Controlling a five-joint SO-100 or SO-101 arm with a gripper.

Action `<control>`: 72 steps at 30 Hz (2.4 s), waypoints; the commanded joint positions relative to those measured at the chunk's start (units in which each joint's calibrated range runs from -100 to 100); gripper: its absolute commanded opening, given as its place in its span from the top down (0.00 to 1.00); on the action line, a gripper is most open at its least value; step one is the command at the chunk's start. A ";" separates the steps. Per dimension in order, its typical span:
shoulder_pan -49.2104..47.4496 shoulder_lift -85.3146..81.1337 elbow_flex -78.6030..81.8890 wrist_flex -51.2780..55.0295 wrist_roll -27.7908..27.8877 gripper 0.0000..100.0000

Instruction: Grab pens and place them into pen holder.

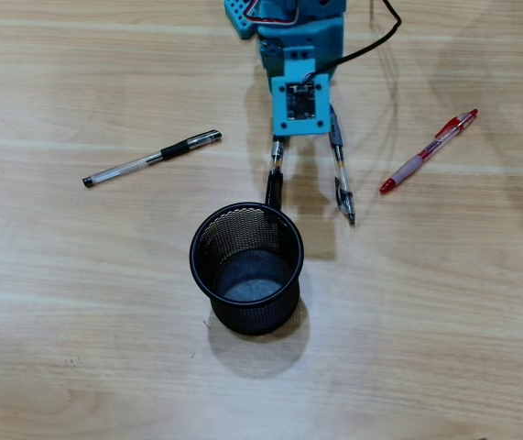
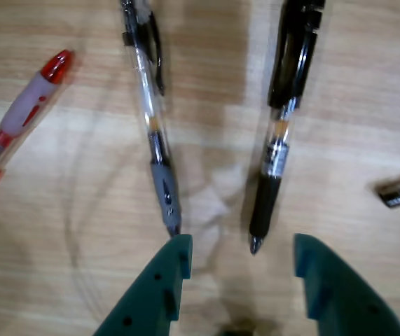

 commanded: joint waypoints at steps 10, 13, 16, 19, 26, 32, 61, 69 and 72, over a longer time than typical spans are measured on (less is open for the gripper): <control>2.55 0.73 15.14 -20.12 0.63 0.71; 4.93 2.00 17.22 -23.03 1.31 0.71; 6.02 3.70 18.31 -23.58 1.67 0.71; 7.67 5.57 18.31 -24.13 3.03 0.71; 7.76 10.24 23.74 -35.06 3.09 0.71; 8.03 11.17 29.35 -43.99 2.98 0.71; 7.03 10.84 30.16 -43.81 2.72 0.98; 5.75 9.14 29.08 -44.54 2.77 0.83; 5.38 7.78 28.99 -44.54 2.77 0.77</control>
